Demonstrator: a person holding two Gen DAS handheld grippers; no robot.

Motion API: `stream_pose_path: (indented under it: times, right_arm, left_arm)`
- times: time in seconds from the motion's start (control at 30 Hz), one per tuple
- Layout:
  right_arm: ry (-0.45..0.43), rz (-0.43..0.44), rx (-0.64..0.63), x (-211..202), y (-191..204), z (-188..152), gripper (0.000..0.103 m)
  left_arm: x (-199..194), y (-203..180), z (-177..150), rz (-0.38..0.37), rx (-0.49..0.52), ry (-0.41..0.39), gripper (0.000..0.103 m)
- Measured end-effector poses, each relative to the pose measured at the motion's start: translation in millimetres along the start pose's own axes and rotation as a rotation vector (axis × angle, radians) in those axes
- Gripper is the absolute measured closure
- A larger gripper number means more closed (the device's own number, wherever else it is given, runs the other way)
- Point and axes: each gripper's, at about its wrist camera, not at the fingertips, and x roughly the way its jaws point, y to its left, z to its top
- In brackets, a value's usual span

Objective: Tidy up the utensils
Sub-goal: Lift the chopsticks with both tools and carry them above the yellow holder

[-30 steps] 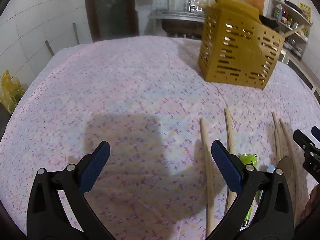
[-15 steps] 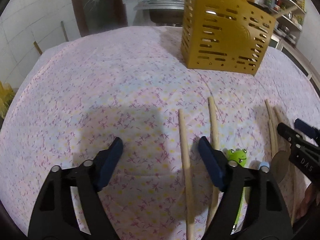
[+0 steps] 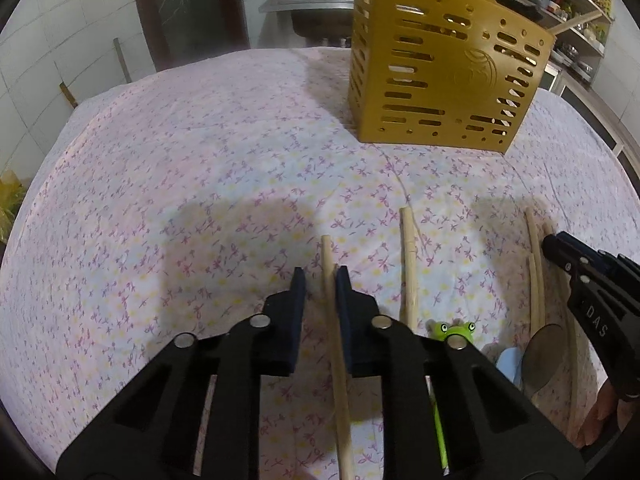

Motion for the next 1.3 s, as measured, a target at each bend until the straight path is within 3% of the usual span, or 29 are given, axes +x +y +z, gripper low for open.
stream_pose_path:
  times: [0.07, 0.33, 0.87, 1.1, 1.3]
  right_arm:
    - [-0.009, 0.001, 0.006, -0.5, -0.3, -0.6, 0.096]
    - [-0.107, 0.048, 0.062, -26.2, -11.1, -3.8, 0.097]
    - [-0.491, 0.080, 0.082, -140.6, -28.5, -19.3, 0.097]
    - [-0.589, 0.073, 0.076, -167.1, -30.7, -35.4, 0.097]
    - [-0.657, 0.054, 0.067, -184.0, -28.3, -52.1, 0.097]
  left_arm:
    - [-0.5, 0.0, -0.7, -0.004, 0.000, -0.003, 0.099]
    - [-12.6, 6.1, -10.6, -0.046, -0.026, -0.055, 0.099]
    - [-117.7, 36.1, -35.4, -0.050, -0.099, -0.388, 0.099]
    - [-157.4, 40.2, -59.8, -0.035, -0.101, -0.529, 0.099]
    - [-176.2, 41.7, -76.2, -0.015, -0.092, -0.605, 0.098]
